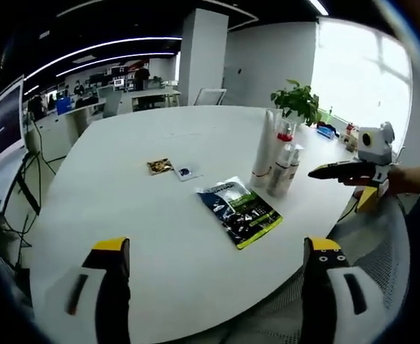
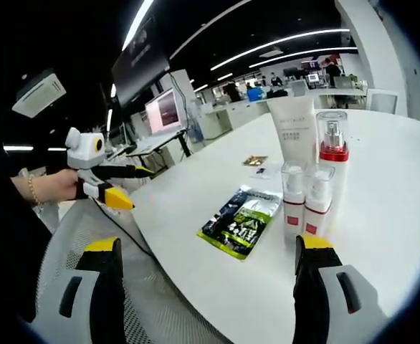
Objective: Arrange the skincare products in the storage area until every visible bottle or jar stands upright without overlapping.
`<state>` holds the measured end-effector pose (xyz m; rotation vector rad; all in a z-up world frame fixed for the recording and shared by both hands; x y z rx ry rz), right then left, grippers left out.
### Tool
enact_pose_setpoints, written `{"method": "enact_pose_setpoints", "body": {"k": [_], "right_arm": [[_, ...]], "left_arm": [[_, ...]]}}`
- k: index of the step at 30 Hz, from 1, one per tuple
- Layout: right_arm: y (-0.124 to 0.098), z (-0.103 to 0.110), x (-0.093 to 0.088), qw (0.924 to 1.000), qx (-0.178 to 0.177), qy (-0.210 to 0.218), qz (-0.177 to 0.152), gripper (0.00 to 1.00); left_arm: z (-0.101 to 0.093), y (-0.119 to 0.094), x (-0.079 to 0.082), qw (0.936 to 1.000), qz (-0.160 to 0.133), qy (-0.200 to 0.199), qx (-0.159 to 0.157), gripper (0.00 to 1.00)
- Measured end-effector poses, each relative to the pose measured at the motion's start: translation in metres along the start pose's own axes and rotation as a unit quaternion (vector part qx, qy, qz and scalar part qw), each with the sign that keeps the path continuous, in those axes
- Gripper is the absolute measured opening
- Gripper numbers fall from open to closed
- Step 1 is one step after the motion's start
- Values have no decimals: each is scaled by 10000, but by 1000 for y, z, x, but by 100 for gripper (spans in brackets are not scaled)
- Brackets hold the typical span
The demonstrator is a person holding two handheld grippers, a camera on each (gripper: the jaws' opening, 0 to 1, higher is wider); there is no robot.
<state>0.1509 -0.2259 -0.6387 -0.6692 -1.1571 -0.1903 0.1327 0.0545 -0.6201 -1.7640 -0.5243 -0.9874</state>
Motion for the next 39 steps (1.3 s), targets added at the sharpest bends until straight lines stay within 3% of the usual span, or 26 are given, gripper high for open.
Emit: {"method": "enact_pose_setpoints", "body": {"k": [15,17,39], "right_arm": [[0,-1,-1,10000,-20,-26,33,100],[0,-2,-1,10000,-47,-34,27,100],[0,-9,-5,9995,-254,43,201,100]], "left_arm": [[7,4,1,9997,78,-156,198,98],[6,8,1,9994,115,-273,197,99],[0,76,30,9986,520,61,-63,99]]}}
Point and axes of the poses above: the point that each gripper's makers call its tool centre point, and the gripper's own axes: y roughly forward along the fingers, z roughly to its left, x roughly out of its top, the point moved 7 cm from there along -y, roughly backward along the fingers, and after that the axes turned 4 degrees about -y, right-handed, at the moved point
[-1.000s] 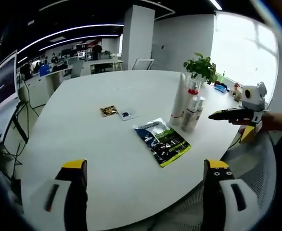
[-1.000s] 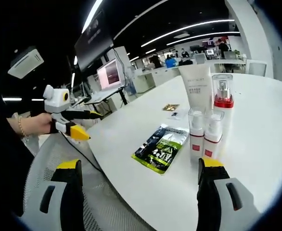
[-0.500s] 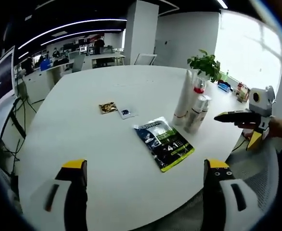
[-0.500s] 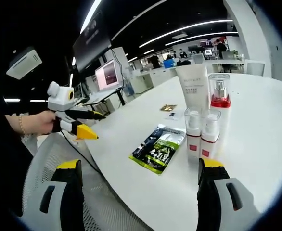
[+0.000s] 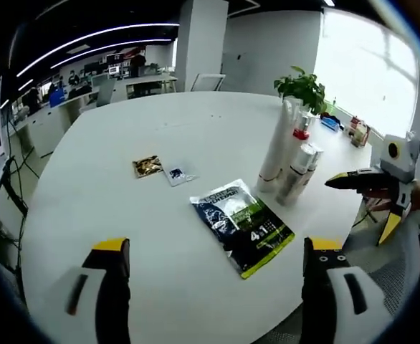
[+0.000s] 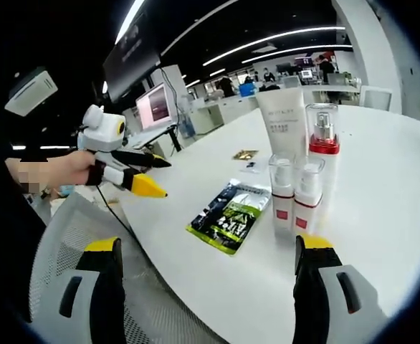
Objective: Arrange the skincare products in the storage area until every visible bottle or jar stands upright without overlapping.
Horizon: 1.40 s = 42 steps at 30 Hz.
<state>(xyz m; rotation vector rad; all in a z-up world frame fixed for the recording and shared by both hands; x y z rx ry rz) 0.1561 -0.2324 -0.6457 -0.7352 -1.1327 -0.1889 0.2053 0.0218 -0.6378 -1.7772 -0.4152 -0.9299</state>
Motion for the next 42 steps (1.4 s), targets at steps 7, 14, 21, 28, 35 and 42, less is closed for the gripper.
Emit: {"method": "enact_pose_setpoints", "body": {"k": [7,14,21,28,35,42], "right_arm": [[0,-3,-2,9999,-98,60,46,100],[-1,-4,-4,9998,-137,115,120,100],[-1,-5,-5,9996,-170,176,153,100],[-2,-7,-7,9993,-250,249,156,100],[-3,-10,-7,9989,-347,282,112,97],[-3,-9,-7,9988,-332,313,155,97]], "left_arm": [[3,22,10,9999,112,-102,29,98],[13,50,19,9988,284,-393,112,97],[19,81,21,9965,417,-613,387,97],[20,104,31,9952,549,-487,643,95],[20,120,41,9893,632,-846,1010,94],[20,135,54,9861,565,-903,1272,90]]}}
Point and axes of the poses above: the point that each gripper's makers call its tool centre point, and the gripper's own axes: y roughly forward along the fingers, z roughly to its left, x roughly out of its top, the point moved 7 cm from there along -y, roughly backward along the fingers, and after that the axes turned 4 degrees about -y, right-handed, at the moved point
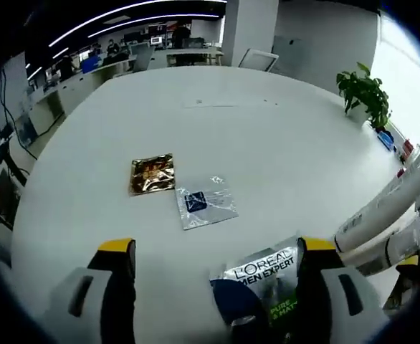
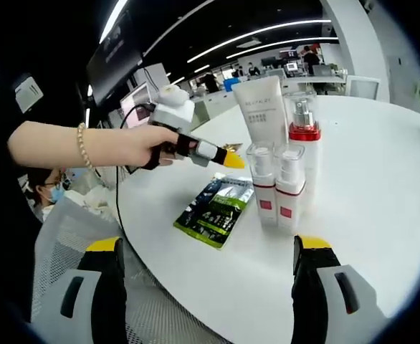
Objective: Arrange the skincare products in the storage area until every visible bottle or jar stands upright without overlapping.
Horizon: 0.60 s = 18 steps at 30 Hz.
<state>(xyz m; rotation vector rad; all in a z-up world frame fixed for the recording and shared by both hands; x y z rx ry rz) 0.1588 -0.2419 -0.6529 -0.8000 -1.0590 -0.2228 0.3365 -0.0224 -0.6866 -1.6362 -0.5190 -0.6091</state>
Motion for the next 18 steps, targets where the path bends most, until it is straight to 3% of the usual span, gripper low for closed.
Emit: {"method": "enact_pose_setpoints", "body": {"k": [10,18], "right_arm": [[0,-3,-1,9999,-70,94,5,97],[0,-4,-2,9999,-104,113,36,97]], "left_arm": [[-1,32,17,9999,12,-51,136,79],[-1,44,20,9993,118,-60,352,75]]}}
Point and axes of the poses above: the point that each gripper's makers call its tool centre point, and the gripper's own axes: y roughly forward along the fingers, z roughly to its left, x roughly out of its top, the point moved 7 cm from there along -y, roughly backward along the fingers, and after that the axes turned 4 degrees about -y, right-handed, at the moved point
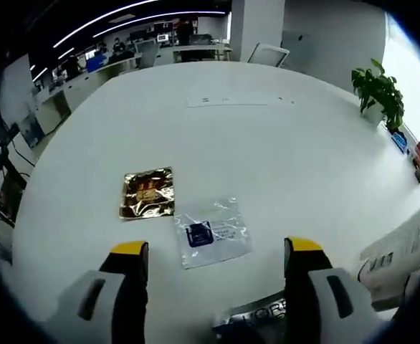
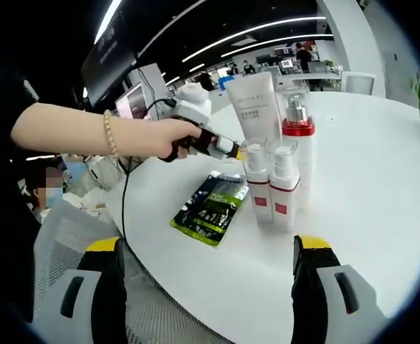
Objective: Arrange the skincare products in the storage area until every visible bottle or jar stands upright without overlapping.
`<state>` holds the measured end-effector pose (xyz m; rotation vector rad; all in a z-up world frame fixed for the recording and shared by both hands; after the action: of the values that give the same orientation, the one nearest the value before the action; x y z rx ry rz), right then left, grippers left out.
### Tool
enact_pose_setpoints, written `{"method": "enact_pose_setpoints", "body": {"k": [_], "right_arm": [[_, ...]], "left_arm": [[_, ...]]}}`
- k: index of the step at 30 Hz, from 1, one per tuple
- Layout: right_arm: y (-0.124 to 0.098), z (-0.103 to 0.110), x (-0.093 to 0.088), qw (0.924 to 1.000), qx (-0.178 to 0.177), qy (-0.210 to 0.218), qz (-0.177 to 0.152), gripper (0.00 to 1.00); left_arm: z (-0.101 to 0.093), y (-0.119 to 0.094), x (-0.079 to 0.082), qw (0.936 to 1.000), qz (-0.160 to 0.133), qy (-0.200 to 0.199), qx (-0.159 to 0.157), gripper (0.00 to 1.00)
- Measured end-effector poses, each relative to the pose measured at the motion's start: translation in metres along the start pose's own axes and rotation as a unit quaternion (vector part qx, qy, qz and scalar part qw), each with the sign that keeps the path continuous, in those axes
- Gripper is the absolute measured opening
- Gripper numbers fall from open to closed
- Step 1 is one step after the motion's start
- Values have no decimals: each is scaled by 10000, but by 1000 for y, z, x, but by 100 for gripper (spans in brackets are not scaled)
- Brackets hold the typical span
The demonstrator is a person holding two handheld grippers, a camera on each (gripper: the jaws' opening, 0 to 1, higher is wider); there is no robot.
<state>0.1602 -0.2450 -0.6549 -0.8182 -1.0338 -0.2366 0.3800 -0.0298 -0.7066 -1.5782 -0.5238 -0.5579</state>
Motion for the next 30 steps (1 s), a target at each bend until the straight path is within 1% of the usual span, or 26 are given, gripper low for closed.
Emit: {"method": "enact_pose_setpoints", "body": {"k": [4,5,6,7,12,14,15,16,17,18,25,27,30], "right_arm": [[0,0,0,10000,-6,16,10,97],[0,0,-1,10000,-4,15,19,97],[1,0,-1,10000,0,6,28,97],[1,0,-1,10000,0,2,28,97],[1,-1,-1,10000,-11,12,28,97],[1,-1,-1,10000,-11,25,30,97],[1,-1,-1,10000,-9,23,36,97],[1,-1,-1,10000,-5,22,34,97],[1,0,-1,10000,4,19,33,97],[1,0,-2,10000,7,16,39,96],[0,-1,-1,10000,3,16,18,96],[0,-1,-1,10000,-1,2,22,96],[0,-1,0,10000,3,1,0,97]], "left_arm": [[1,10,0,10000,23,39,56,72],[2,11,0,9998,30,171,140,71],[2,11,2,9996,1,264,117,71],[0,13,2,9998,-13,183,96,70],[2,14,3,9996,-96,218,125,69],[1,12,3,9995,-128,260,89,62],[0,11,2,9995,-143,286,67,57],[0,11,3,9993,-170,337,46,48],[1,10,3,9990,-195,395,25,42],[2,10,3,9989,-210,428,19,39],[5,4,0,9993,-192,309,-61,39],[5,2,0,9992,-282,267,-93,38],[4,-5,0,9986,-374,341,-173,38]]}}
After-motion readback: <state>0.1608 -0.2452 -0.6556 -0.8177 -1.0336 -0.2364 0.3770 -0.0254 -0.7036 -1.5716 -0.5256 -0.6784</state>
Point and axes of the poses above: the point that each gripper's makers call its tool centre point, and the gripper's own axes: y roughly forward along the fingers, z roughly to its left, x roughly out of its top, the point moved 7 cm from there along -y, roughly backward along the fingers, and after that the axes turned 4 degrees about -y, right-handed, at the moved point
